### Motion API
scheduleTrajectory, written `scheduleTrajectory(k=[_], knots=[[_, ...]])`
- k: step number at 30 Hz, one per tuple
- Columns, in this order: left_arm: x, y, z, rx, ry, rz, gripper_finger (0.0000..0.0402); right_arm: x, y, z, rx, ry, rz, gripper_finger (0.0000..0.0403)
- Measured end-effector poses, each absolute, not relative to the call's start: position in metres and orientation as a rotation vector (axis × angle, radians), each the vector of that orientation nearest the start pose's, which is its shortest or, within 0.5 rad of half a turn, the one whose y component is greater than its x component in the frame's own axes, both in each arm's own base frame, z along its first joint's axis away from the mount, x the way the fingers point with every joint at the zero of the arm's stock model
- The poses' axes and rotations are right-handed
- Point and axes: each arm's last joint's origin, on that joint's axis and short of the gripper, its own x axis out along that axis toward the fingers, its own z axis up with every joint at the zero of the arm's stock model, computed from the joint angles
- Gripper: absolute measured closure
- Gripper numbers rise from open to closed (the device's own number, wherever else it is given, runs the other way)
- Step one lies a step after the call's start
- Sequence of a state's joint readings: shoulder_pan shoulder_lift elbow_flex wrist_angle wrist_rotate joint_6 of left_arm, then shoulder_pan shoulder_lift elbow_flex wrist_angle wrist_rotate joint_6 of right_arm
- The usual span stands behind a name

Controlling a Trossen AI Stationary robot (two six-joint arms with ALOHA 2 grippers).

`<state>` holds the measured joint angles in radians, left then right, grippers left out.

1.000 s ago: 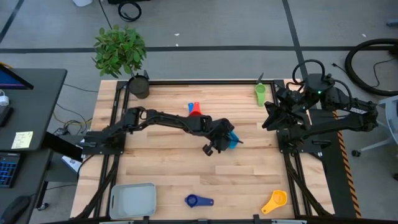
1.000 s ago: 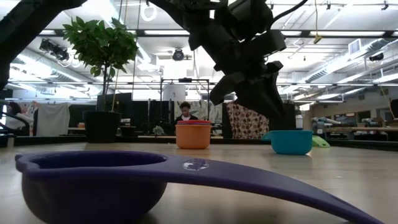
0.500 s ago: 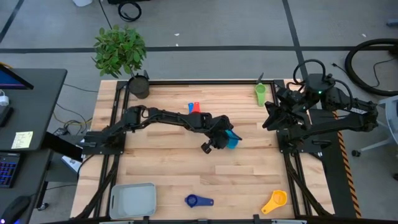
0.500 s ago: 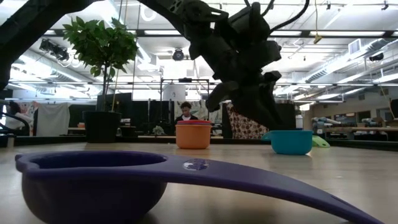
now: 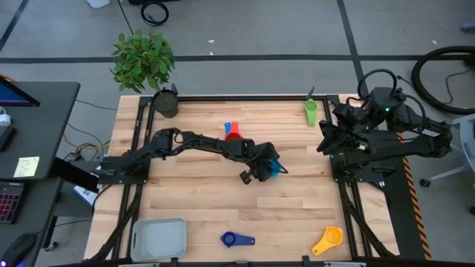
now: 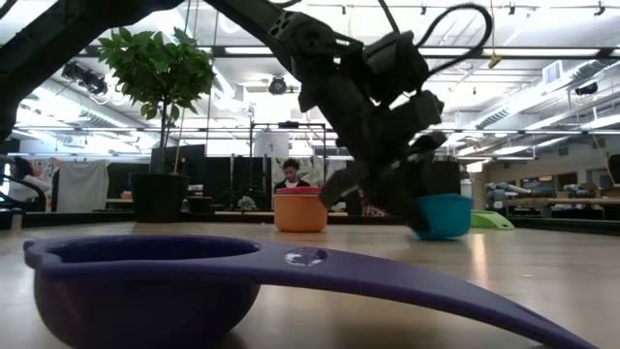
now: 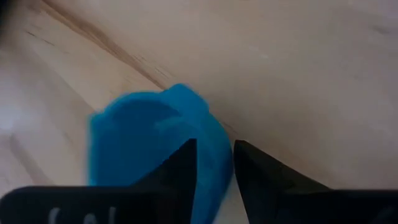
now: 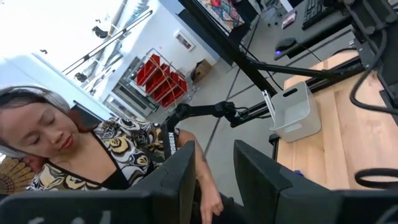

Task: Nest measuring cups in basket
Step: Stack the light blue measuring cup on top of the red measuring cup

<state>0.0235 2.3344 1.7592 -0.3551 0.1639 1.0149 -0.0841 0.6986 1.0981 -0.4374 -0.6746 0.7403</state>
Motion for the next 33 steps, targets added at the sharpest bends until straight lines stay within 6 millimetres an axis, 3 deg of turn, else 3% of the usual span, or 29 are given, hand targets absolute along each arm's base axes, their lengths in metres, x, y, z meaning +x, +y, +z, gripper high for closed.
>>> scheduleTrajectory(k=[7, 10, 16, 19, 22, 27, 30, 33], knots=[[0.499, 0.008, 0.127, 0.866, 0.816, -0.547, 0.0377, 0.112, 0.009, 0.421, 0.73, 0.251, 0.551, 0.0289], [0.499, 0.007, 0.131, 0.864, 0.836, -0.514, 0.0382, 0.112, 0.009, 0.421, 0.73, 0.25, 0.55, 0.0289], [0.502, 0.006, 0.181, 0.875, 0.784, -0.479, 0.0383, 0.112, 0.009, 0.421, 0.729, 0.249, 0.551, 0.0289], [0.499, 0.01, 0.204, 0.861, 0.852, -0.5, 0.0383, 0.112, 0.009, 0.421, 0.728, 0.249, 0.551, 0.0289], [0.494, 0.021, 0.232, 0.836, 0.929, -0.491, 0.0383, 0.112, 0.009, 0.421, 0.728, 0.249, 0.551, 0.0289], [0.478, 0.05, 0.267, 0.623, 1.023, -0.47, 0.0385, 0.112, 0.009, 0.421, 0.728, 0.249, 0.551, 0.0289], [0.468, 0.076, 0.278, 0.512, 1.089, -0.409, 0.0385, 0.112, 0.009, 0.421, 0.723, 0.247, 0.551, 0.0289], [0.457, 0.097, 0.277, 0.437, 1.166, -0.373, 0.0385, 0.112, 0.009, 0.421, 0.721, 0.247, 0.551, 0.0289]])
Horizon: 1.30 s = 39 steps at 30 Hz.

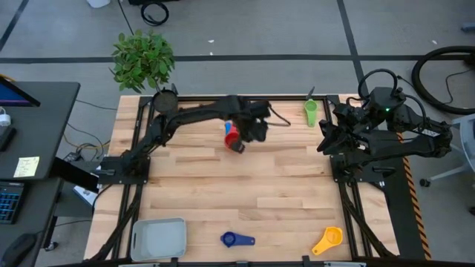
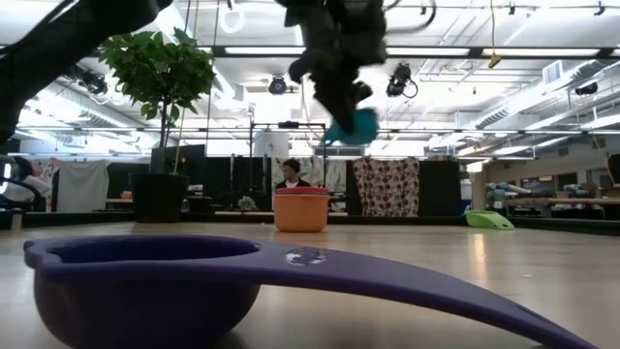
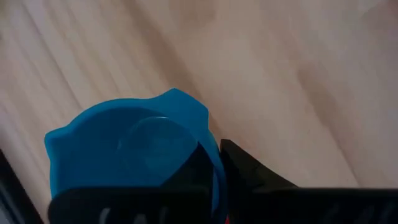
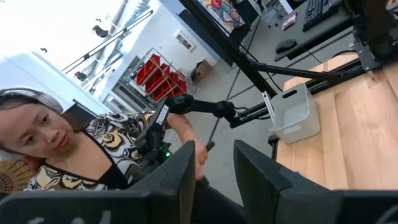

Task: Nest measuring cups in basket
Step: Stack the light blue measuring cup on top of the red measuring cup

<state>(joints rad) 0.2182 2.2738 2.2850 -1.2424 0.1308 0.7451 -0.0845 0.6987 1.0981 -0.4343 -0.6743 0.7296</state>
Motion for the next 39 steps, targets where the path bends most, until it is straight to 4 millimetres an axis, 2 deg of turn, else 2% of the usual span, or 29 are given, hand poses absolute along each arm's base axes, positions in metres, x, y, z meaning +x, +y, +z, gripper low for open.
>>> scheduleTrajectory(k=[4, 8, 20, 29, 34, 39], knots=[[0.446, 0.115, 0.274, 0.375, 1.238, -0.363, 0.0385, 0.112, 0.009, 0.421, 0.721, 0.247, 0.551, 0.0289], [0.439, 0.121, 0.273, 0.318, 1.277, -0.369, 0.0385, 0.112, 0.009, 0.421, 0.721, 0.247, 0.552, 0.0289], [0.44, 0.108, 0.272, 0.358, 1.288, -0.441, 0.0385, 0.112, 0.009, 0.421, 0.707, 0.246, 0.561, 0.0289], [0.43, 0.116, 0.271, 0.213, 1.38, -0.362, 0.0385, 0.111, 0.009, 0.421, 0.693, 0.251, 0.586, 0.0289], [0.427, 0.115, 0.272, 0.161, 1.39, -0.399, 0.0385, 0.111, 0.01, 0.421, 0.693, 0.251, 0.587, 0.0289], [0.422, 0.114, 0.281, 0.099, 1.348, -0.441, 0.0385, 0.111, 0.01, 0.421, 0.693, 0.252, 0.588, 0.0289]])
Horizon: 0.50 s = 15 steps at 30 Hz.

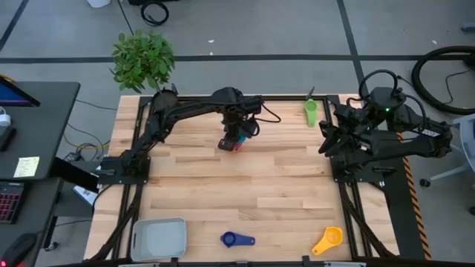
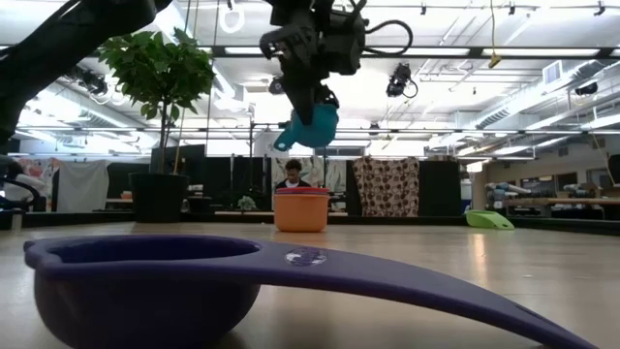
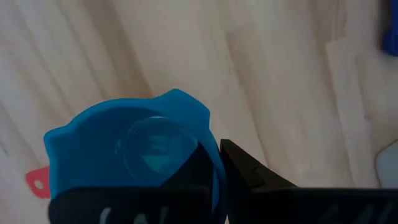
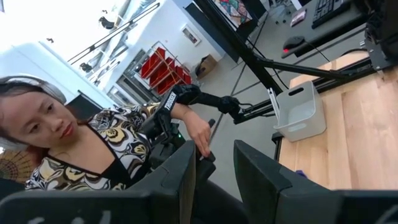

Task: Nest measuring cups in basket
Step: Stack the light blue measuring cup on top of the red measuring cup

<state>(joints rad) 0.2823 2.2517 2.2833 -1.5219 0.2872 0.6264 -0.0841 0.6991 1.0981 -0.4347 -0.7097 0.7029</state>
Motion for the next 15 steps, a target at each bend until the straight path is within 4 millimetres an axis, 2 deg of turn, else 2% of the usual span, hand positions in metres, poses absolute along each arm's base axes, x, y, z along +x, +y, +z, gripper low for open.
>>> scheduleTrajectory(k=[5, 11, 15], knots=[[0.4213, 0.115, 0.2824, 0.098, 1.344, -0.431, 0.0386, 0.1112, 0.0095, 0.4207, 0.693, 0.251, 0.588, 0.0289], [0.4281, 0.1168, 0.2815, 0.18, 1.291, -0.43, 0.0386, 0.1112, 0.0095, 0.4207, 0.696, 0.252, 0.588, 0.0289], [0.4297, 0.118, 0.2788, 0.223, 1.314, -0.395, 0.0386, 0.1112, 0.0095, 0.4207, 0.696, 0.252, 0.587, 0.0289]])
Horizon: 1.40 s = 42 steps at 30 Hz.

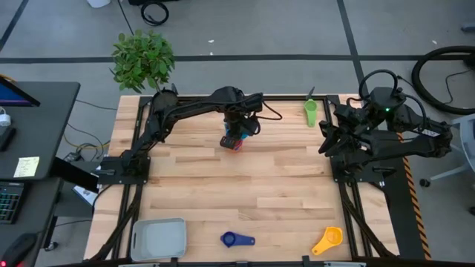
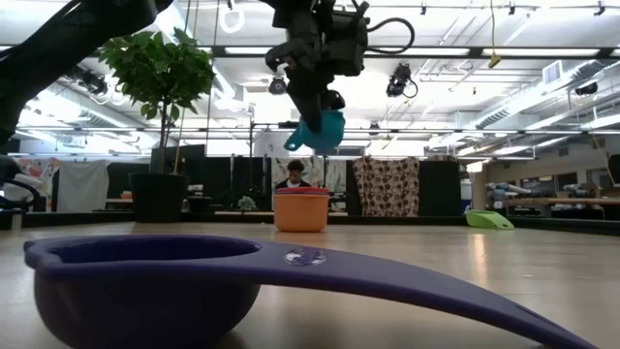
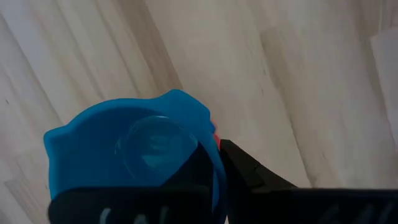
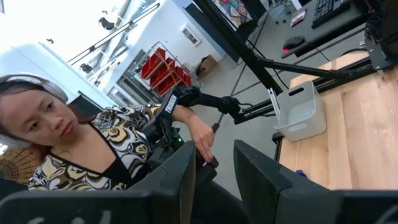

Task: Nest measuring cups in basket
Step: Stack the light blue measuring cup on top of the red measuring cup

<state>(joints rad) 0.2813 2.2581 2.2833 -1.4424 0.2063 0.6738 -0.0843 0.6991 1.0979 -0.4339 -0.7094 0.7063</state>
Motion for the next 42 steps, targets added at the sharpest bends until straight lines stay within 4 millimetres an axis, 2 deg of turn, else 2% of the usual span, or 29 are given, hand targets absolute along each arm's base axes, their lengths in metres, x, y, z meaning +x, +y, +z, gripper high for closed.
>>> scheduleTrajectory(k=[3, 7, 12, 20, 29, 36, 42], knots=[[0.432, 0.119, 0.275, 0.206, 1.313, -0.375, 0.0386, 0.111, 0.009, 0.421, 0.695, 0.251, 0.587, 0.0289], [0.433, 0.12, 0.249, 0.134, 1.371, -0.331, 0.0386, 0.111, 0.01, 0.421, 0.693, 0.25, 0.588, 0.0289], [0.43, 0.12, 0.224, 0.143, 1.441, -0.311, 0.0386, 0.111, 0.01, 0.421, 0.691, 0.244, 0.59, 0.0289], [0.431, 0.118, 0.203, 0.133, 1.436, -0.311, 0.0386, 0.111, 0.01, 0.422, 0.689, 0.239, 0.591, 0.0289], [0.431, 0.119, 0.201, 0.123, 1.431, -0.297, 0.0386, 0.111, 0.01, 0.422, 0.688, 0.237, 0.592, 0.0289], [0.43, 0.119, 0.201, 0.102, 1.444, -0.285, 0.0313, 0.111, 0.01, 0.422, 0.688, 0.237, 0.592, 0.0289], [0.43, 0.119, 0.201, 0.081, 1.448, -0.266, 0.0291, 0.111, 0.009, 0.422, 0.688, 0.234, 0.586, 0.0289]])
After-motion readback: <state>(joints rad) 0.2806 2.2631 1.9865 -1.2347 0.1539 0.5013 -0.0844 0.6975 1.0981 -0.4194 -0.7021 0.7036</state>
